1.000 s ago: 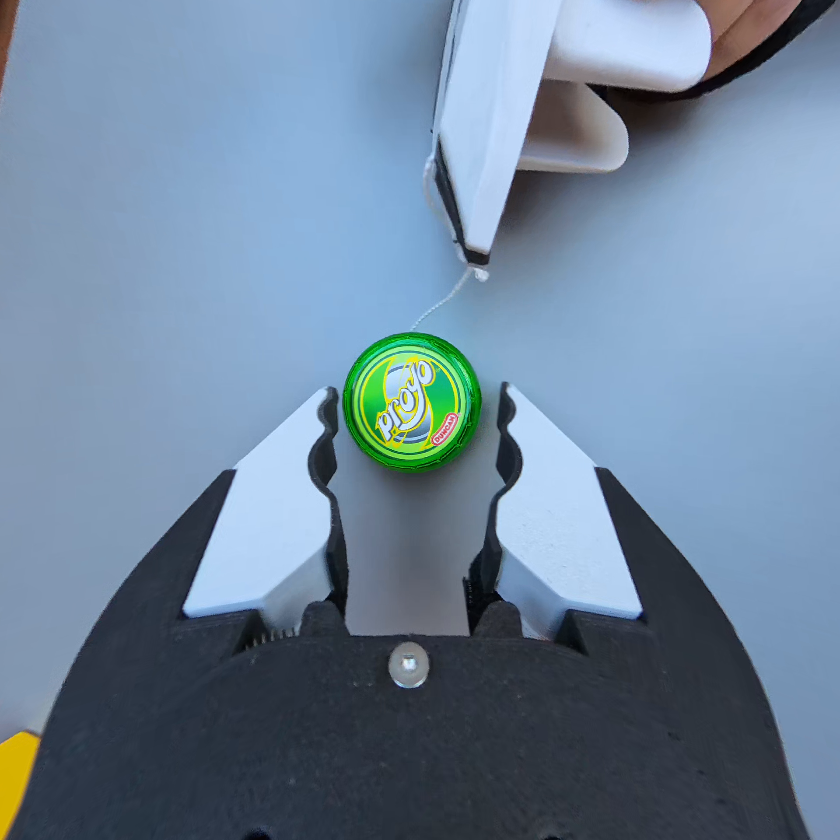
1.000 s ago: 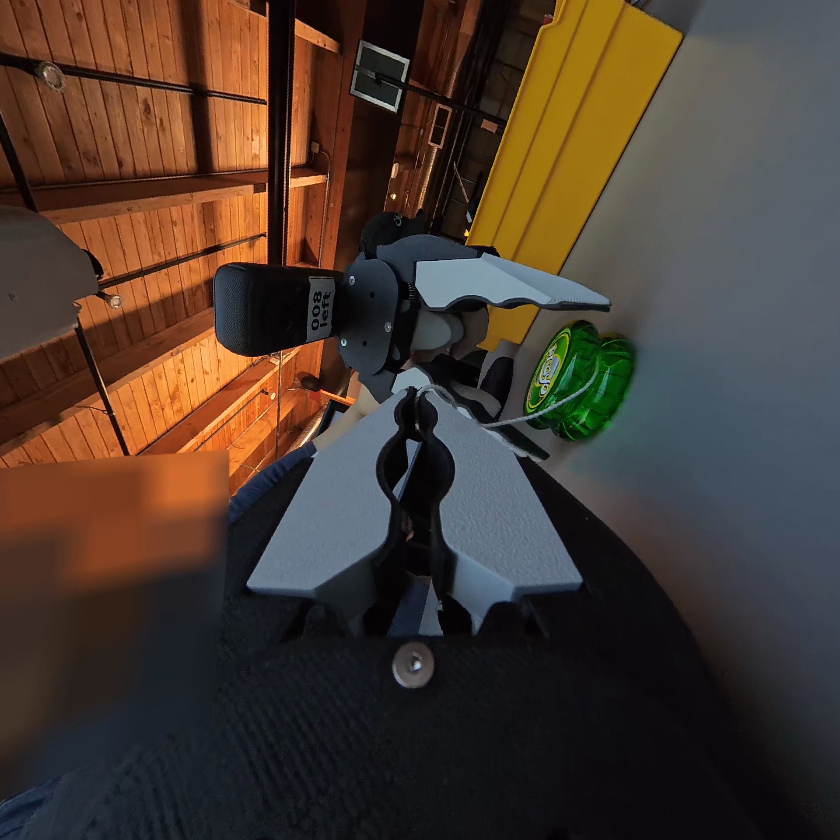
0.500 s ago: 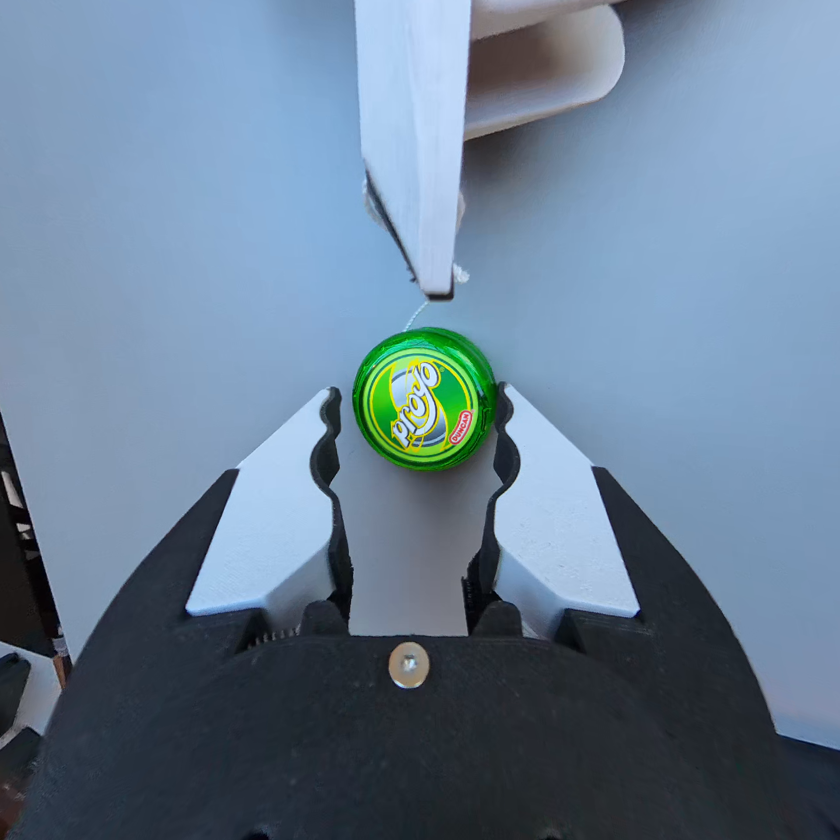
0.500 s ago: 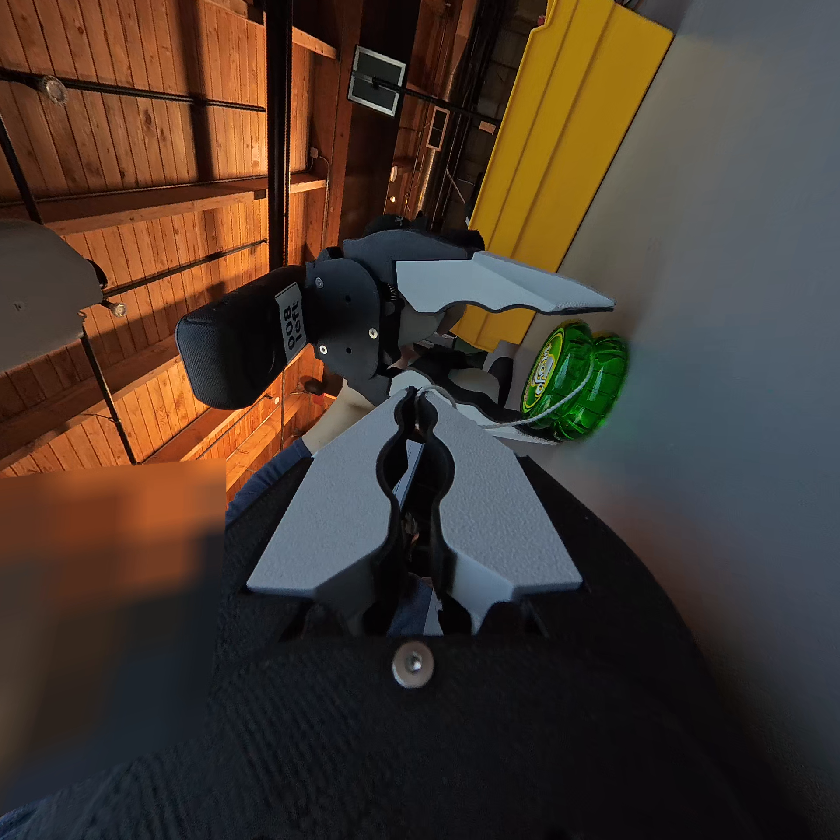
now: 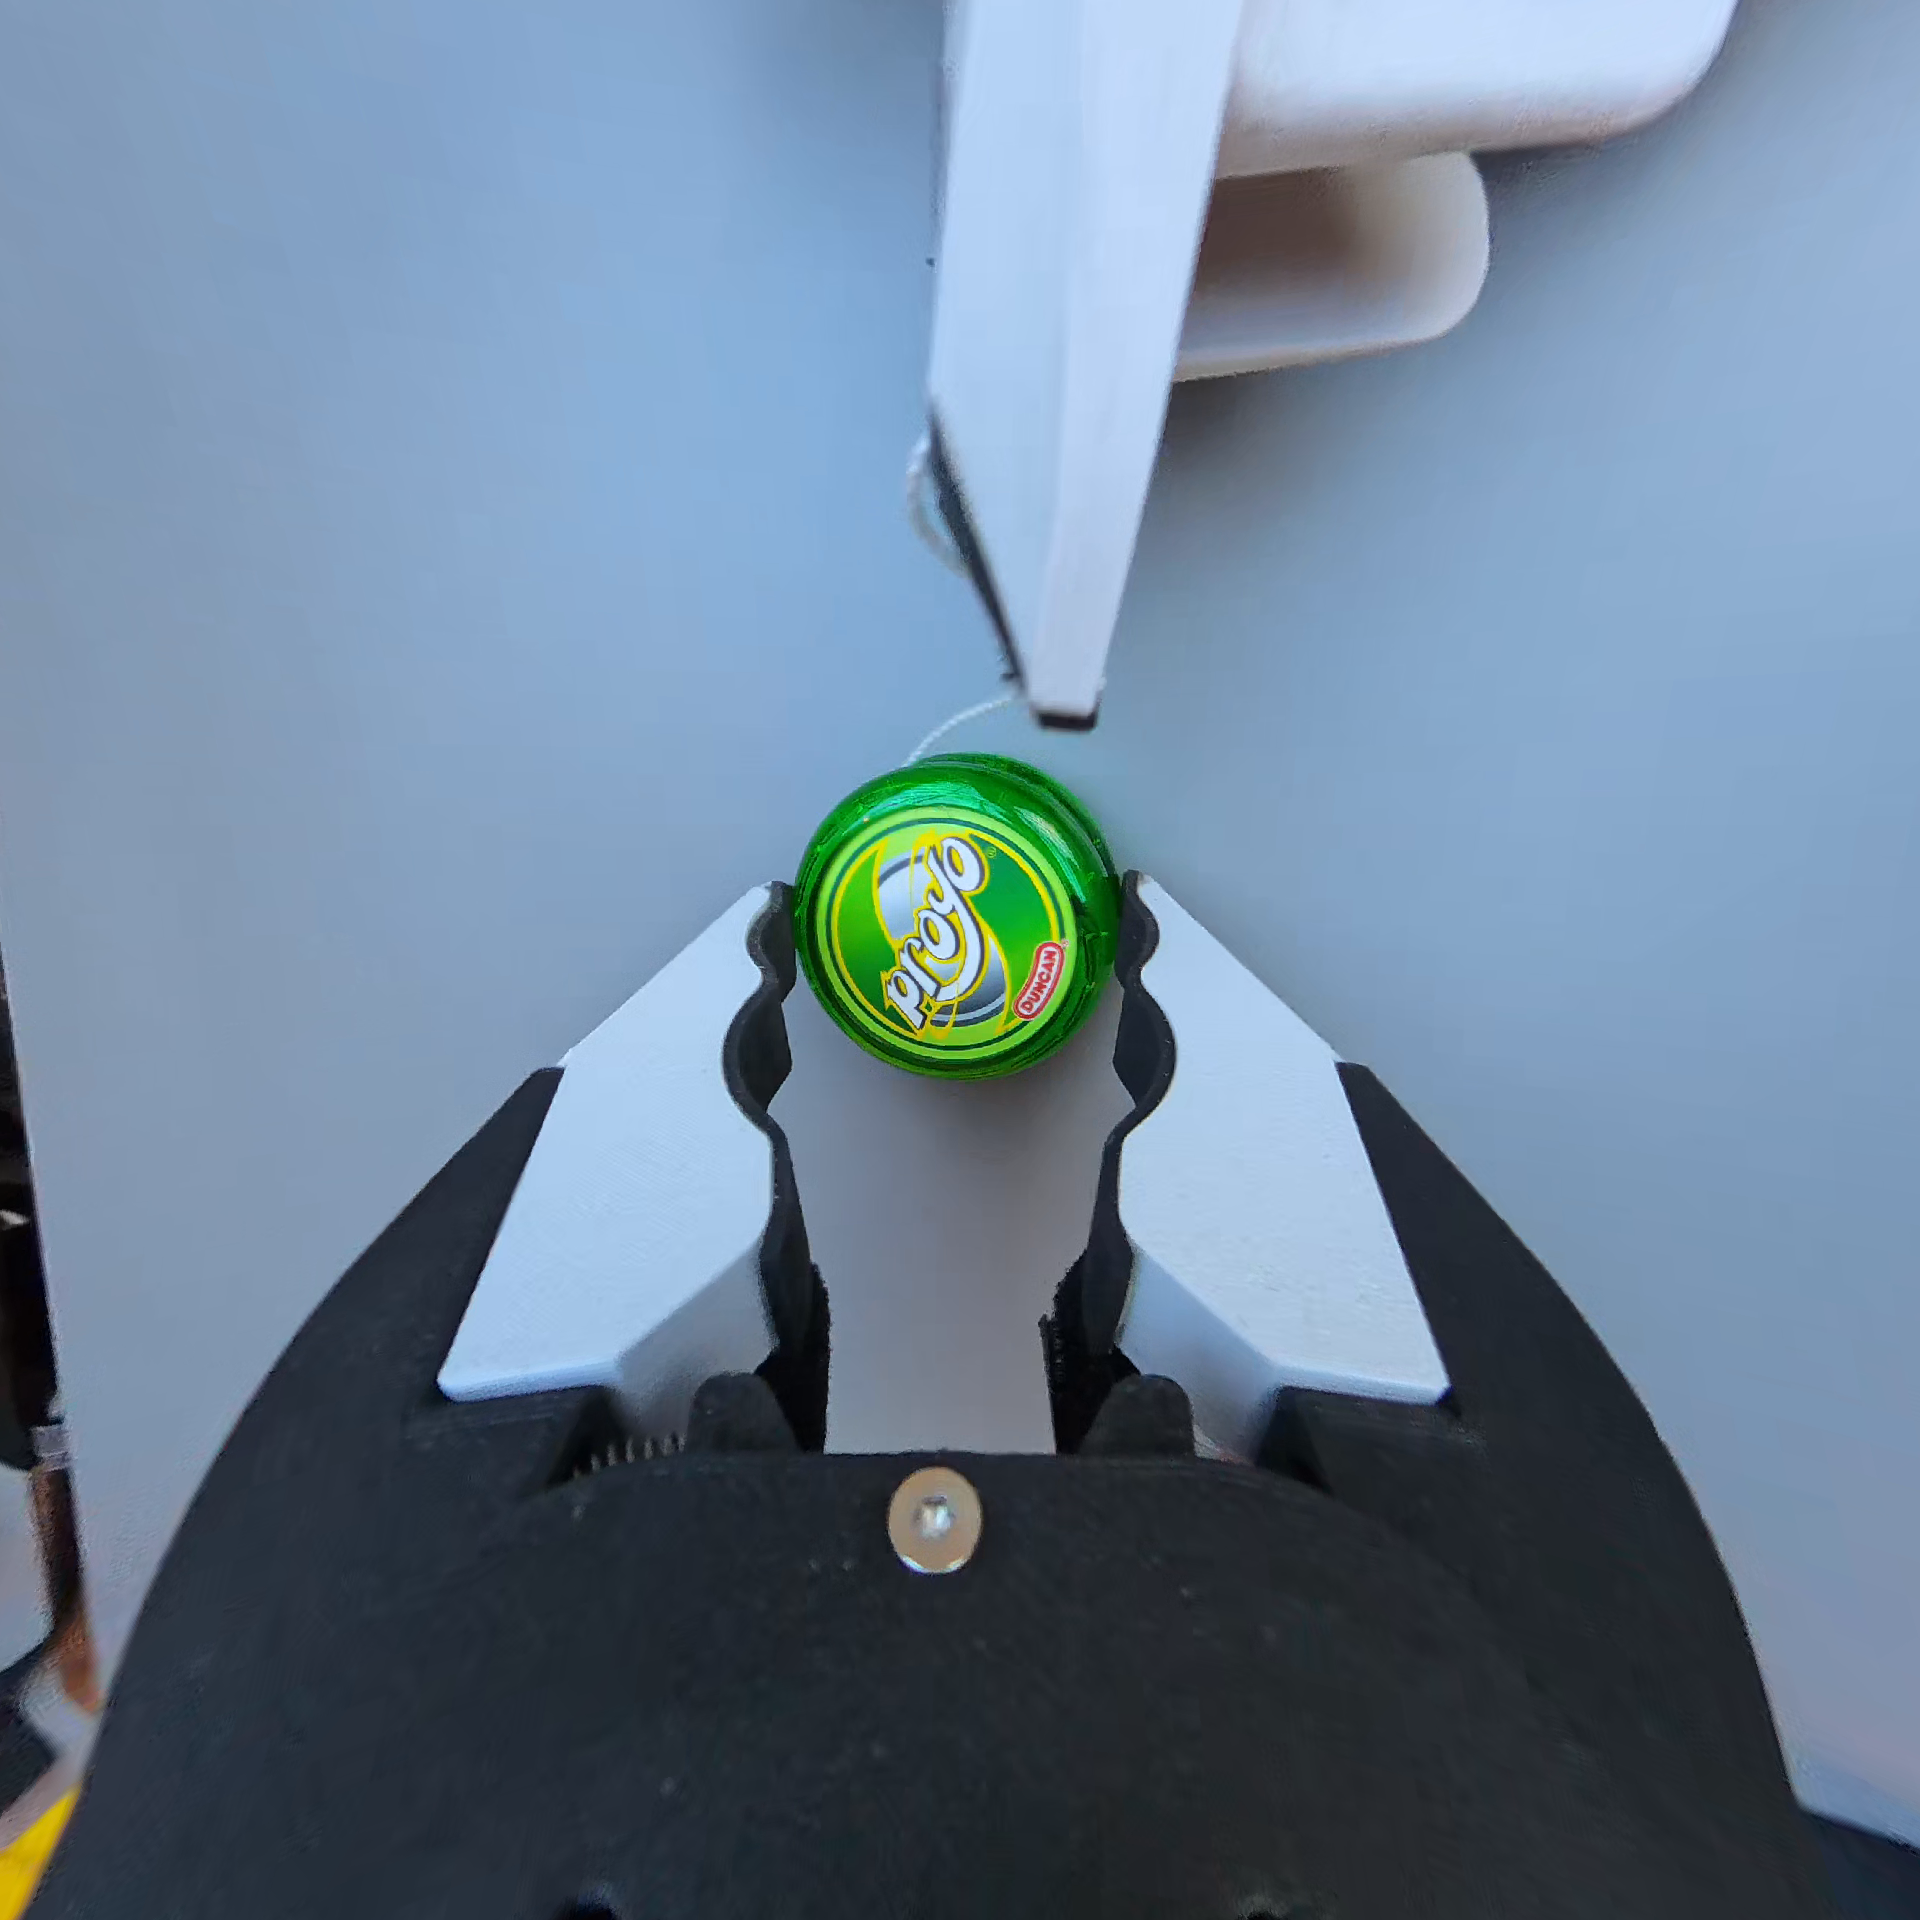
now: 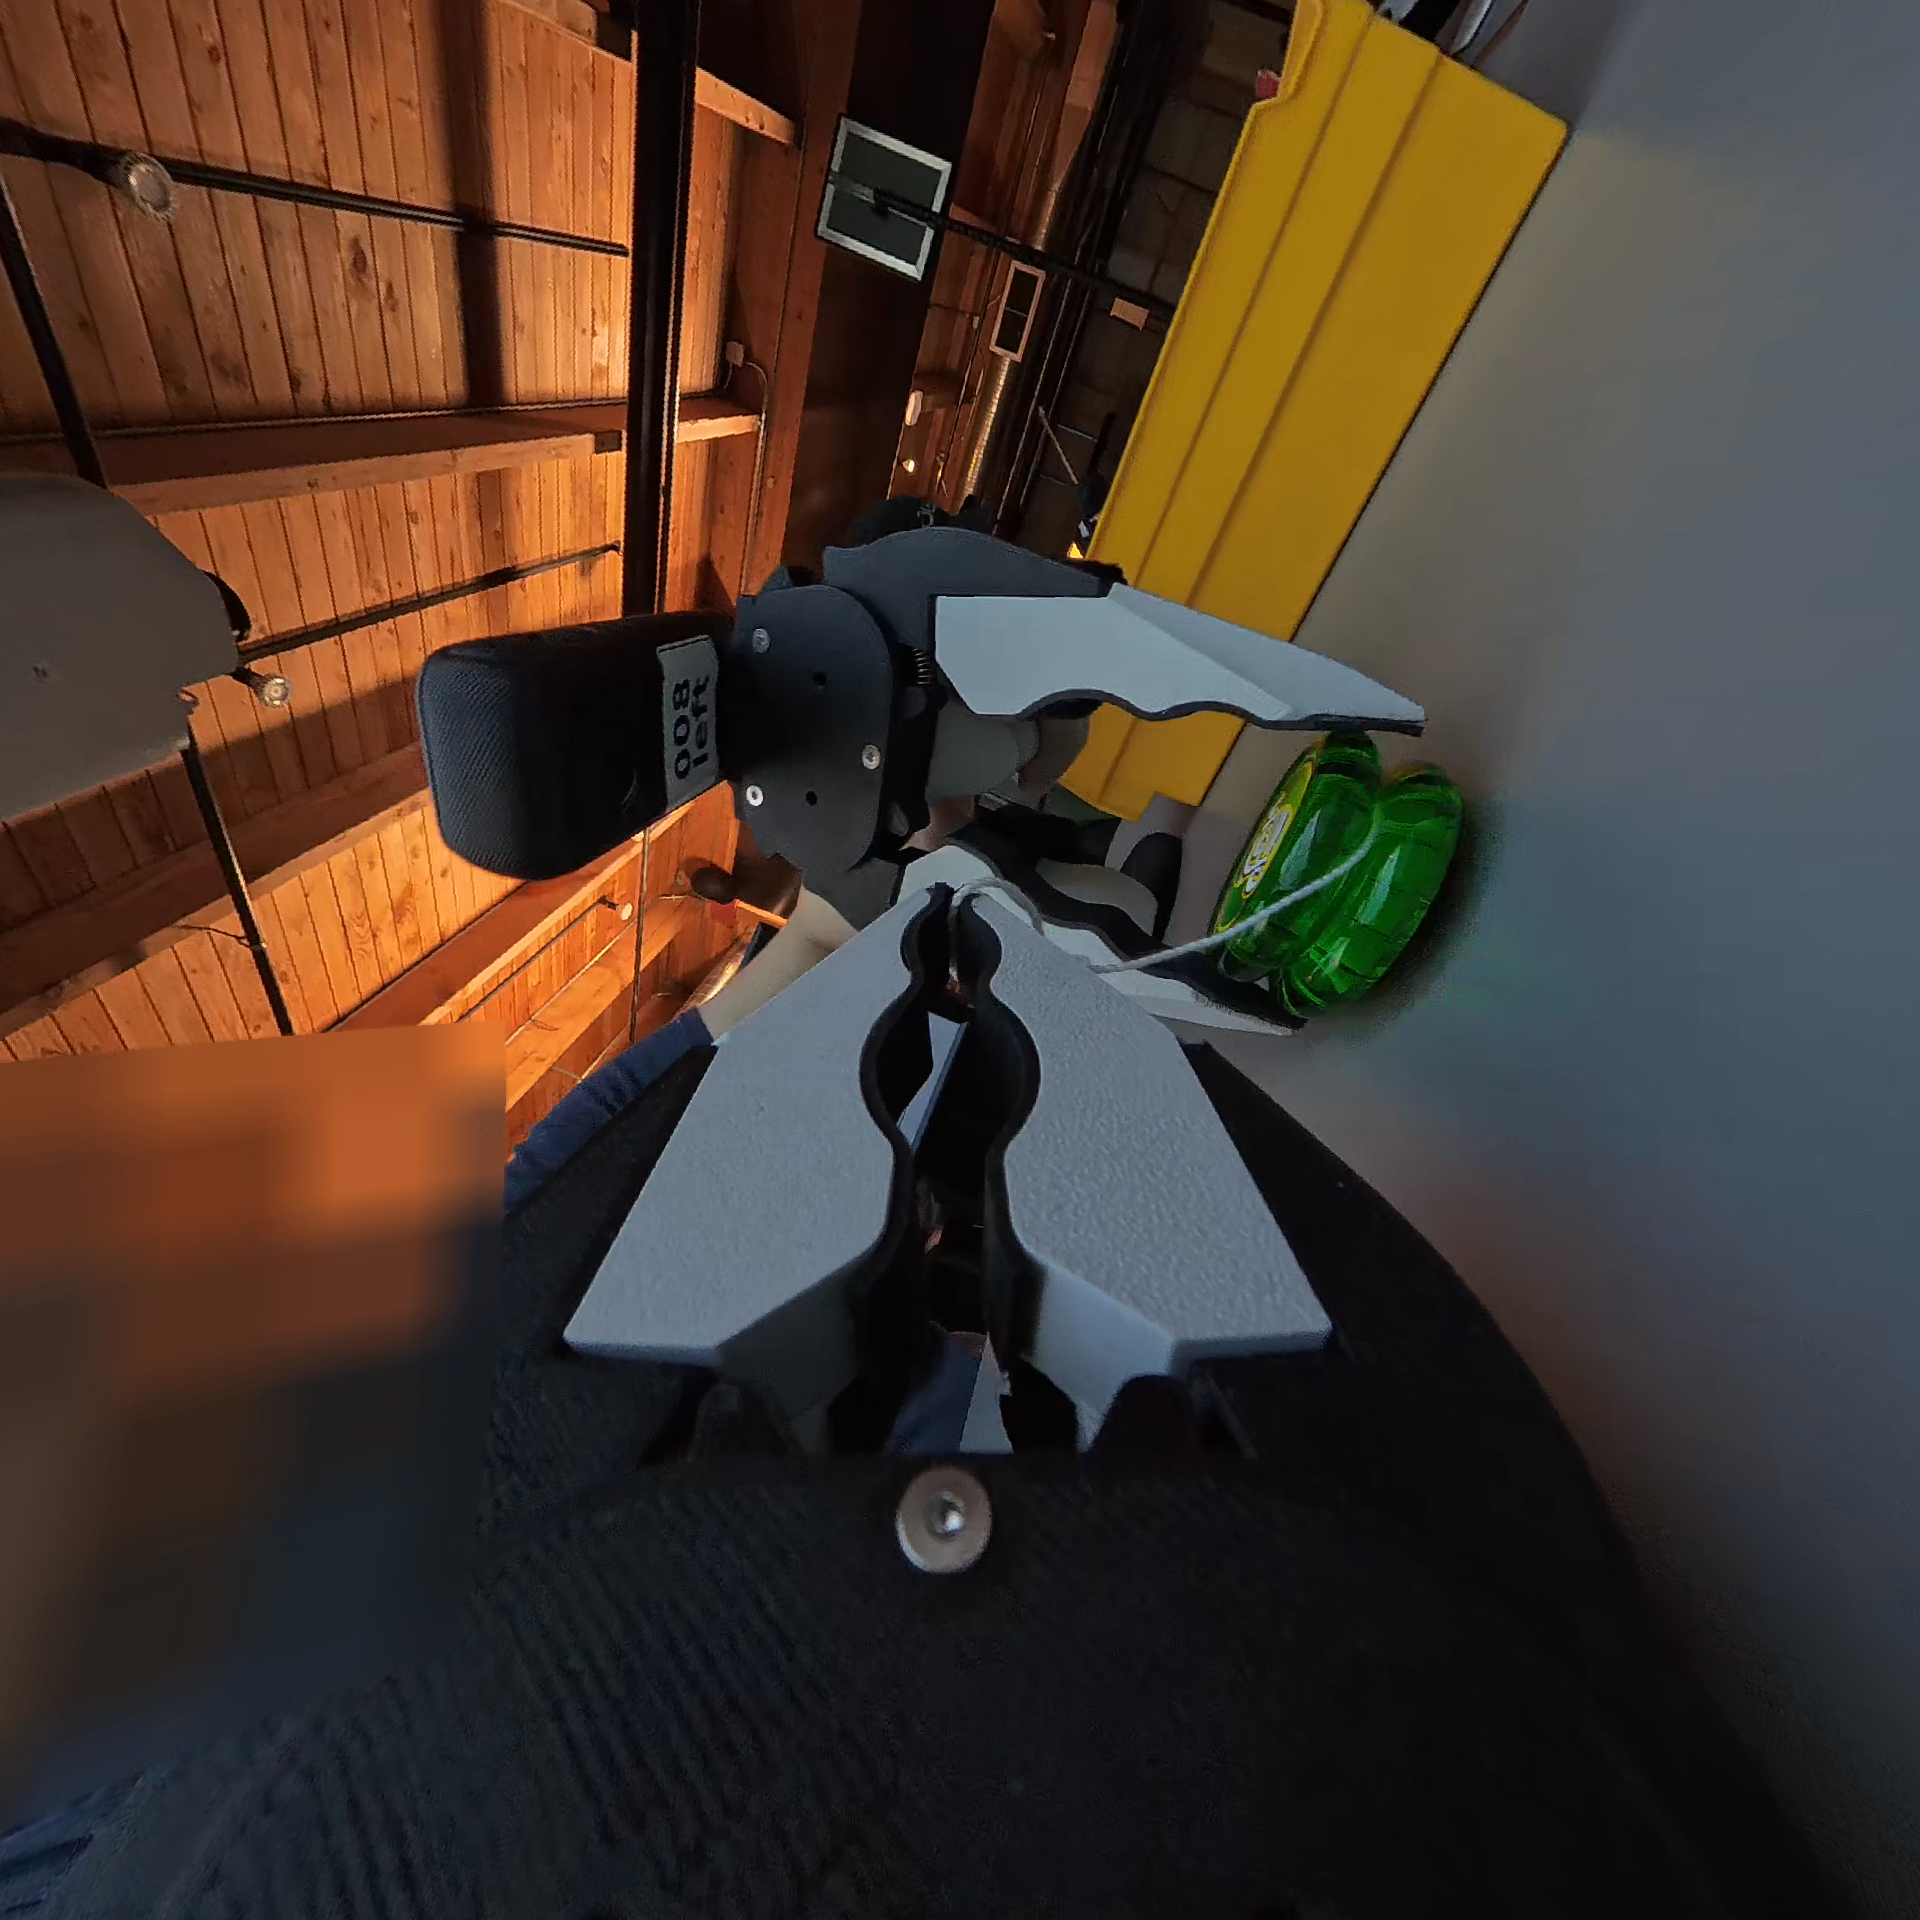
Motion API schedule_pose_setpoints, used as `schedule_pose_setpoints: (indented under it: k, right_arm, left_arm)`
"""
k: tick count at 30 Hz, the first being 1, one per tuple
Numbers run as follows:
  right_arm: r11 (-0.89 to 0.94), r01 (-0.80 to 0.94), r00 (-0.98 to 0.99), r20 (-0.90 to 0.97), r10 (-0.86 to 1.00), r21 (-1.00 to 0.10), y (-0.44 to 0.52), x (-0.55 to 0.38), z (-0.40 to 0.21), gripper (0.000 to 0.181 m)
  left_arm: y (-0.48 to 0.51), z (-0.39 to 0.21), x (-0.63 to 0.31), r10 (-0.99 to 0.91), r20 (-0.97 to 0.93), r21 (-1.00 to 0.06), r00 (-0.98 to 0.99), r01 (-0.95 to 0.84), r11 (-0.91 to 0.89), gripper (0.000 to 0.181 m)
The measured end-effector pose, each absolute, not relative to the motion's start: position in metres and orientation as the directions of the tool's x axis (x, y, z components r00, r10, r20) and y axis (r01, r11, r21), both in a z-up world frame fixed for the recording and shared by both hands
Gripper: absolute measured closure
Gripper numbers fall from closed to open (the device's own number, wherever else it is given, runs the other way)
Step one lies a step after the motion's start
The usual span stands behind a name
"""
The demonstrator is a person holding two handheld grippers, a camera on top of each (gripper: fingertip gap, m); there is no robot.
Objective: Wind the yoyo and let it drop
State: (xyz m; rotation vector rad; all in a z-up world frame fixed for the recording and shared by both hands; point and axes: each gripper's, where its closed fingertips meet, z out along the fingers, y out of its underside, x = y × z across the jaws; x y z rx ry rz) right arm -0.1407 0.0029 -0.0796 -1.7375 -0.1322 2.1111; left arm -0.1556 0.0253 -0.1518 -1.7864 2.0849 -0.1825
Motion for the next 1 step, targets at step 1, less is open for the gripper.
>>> schedule_pose_setpoints:
  k: [1]
  right_arm:
    - [-0.909, -0.250, -0.153, -0.914, 0.377, -0.333, 0.0026, -0.1398, -0.0757, 0.181]
  left_arm:
    - [0.0264, -0.1484, -0.1534, -0.978, -0.196, -0.389, -0.076, -0.909, 0.149, 0.120]
